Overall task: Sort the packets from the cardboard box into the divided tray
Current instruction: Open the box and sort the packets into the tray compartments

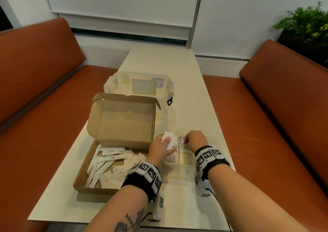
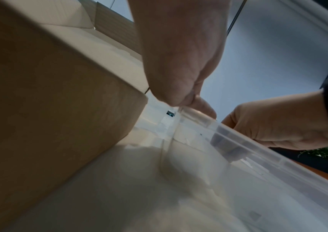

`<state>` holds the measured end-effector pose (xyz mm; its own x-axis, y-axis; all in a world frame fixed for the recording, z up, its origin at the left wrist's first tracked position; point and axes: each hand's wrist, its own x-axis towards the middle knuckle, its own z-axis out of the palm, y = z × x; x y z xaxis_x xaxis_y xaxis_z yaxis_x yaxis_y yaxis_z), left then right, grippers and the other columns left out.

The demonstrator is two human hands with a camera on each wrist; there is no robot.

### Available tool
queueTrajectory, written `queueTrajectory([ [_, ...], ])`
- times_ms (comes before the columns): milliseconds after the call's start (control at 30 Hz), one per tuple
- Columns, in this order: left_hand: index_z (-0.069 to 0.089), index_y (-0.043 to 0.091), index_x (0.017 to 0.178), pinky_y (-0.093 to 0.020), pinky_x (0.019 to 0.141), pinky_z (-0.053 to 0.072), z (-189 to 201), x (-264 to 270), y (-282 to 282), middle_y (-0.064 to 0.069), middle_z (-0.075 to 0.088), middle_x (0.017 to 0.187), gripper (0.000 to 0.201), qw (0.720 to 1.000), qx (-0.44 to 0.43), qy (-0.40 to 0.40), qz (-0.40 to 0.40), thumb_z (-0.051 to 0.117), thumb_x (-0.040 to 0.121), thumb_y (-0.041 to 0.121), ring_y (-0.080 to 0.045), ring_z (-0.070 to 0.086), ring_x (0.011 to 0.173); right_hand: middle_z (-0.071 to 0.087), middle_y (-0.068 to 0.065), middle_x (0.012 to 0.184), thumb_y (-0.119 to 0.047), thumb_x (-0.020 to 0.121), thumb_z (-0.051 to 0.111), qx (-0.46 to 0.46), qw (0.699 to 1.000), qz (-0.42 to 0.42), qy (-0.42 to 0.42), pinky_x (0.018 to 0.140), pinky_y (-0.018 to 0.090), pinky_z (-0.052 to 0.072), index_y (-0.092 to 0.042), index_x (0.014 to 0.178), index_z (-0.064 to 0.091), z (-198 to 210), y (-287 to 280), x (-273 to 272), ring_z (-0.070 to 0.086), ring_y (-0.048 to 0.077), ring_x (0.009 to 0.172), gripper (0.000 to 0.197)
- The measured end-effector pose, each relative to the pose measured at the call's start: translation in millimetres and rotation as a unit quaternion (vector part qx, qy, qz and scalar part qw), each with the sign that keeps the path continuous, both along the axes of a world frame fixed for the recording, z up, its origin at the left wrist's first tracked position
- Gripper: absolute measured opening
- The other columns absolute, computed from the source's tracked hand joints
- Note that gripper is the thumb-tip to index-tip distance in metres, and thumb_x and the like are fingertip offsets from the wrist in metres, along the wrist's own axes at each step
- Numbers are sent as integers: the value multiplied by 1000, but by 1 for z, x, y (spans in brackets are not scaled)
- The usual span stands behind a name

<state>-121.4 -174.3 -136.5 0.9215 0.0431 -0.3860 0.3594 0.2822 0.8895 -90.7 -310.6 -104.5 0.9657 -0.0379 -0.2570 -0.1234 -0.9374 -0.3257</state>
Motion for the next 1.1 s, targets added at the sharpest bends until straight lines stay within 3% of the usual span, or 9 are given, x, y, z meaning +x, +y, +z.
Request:
queueTrajectory([
  [167, 44, 2, 134, -30, 72, 58, 2, 0, 0, -19, 49, 128, 38, 1000, 14, 1, -7, 48, 97, 7, -33, 54, 116, 68, 12, 106, -2, 86, 56, 36, 999, -6, -18, 85, 28, 50, -6, 99, 71, -1, -4, -3, 64, 27, 98, 20],
  [300, 46, 0, 133, -24, 64, 59, 2, -1, 0, -21, 50, 127, 36, 1000, 23, -7, -13, 47, 97, 8, -34, 55, 116, 69, 13, 89, -11, 86, 62, 171, 980, -39, -98, 80, 38, 55, -4, 88, 69, 3, 0, -7, 64, 24, 79, 10],
  [467, 48, 1, 130, -38, 85, 56, 1, 0, 1, -18, 55, 124, 33, 999, 33, -19, -27, 47, 98, 11, -30, 58, 112, 60, 2, 67, -18, 78, 74, 293, 952, -36, -83, 61, 28, 54, -9, 78, 65, 9, 11, -15, 54, 14, 58, 13],
  [567, 50, 7, 123, -20, 61, 56, -1, -3, 2, -2, 59, 103, 26, 999, 12, -30, -16, 47, 99, 15, -14, 62, 89, 60, 5, 72, -17, 75, 77, 286, 956, -27, -64, 71, 36, 55, -8, 85, 64, 6, 14, -17, 57, 18, 64, 19],
  [667, 52, 14, 114, -18, 57, 54, -4, -2, 3, 2, 58, 97, 16, 999, 12, -36, -15, 47, 99, 16, -12, 61, 86, 57, 2, 73, -16, 74, 77, 290, 954, -25, -67, 73, 39, 55, -8, 89, 65, 3, 15, -18, 56, 18, 70, 21],
  [733, 55, 14, 101, -29, 69, 59, -2, -2, 4, -6, 60, 100, 9, 999, 17, -39, -31, 46, 98, 13, -18, 61, 90, 57, -1, 78, -16, 73, 78, 286, 954, -25, -81, 74, 38, 55, -11, 89, 67, 3, 16, -18, 57, 17, 73, 20],
  [833, 58, 19, 87, -48, 92, 51, 2, -3, 3, -19, 57, 109, 21, 997, 41, -46, -54, 44, 97, 8, -28, 57, 102, 61, -3, 85, -15, 72, 78, 282, 953, -35, -102, 80, 39, 54, -15, 85, 67, 2, 17, -17, 60, 17, 80, 17],
  [1000, 58, 16, 91, -44, 89, 54, 2, -3, 3, -19, 56, 110, 18, 997, 46, -42, -52, 43, 98, 8, -33, 57, 108, 67, 2, 82, -12, 74, 75, 283, 951, -56, -110, 73, 40, 57, -14, 74, 66, 2, 17, -18, 64, 21, 77, 9],
  [1100, 59, 13, 94, -25, 69, 59, 3, -3, 2, -16, 56, 108, 19, 998, 18, -32, -46, 42, 99, 9, -26, 58, 100, 64, 2, 75, -9, 75, 72, 301, 946, -61, -107, 67, 38, 58, -12, 69, 65, 3, 13, -19, 61, 20, 72, 10],
])
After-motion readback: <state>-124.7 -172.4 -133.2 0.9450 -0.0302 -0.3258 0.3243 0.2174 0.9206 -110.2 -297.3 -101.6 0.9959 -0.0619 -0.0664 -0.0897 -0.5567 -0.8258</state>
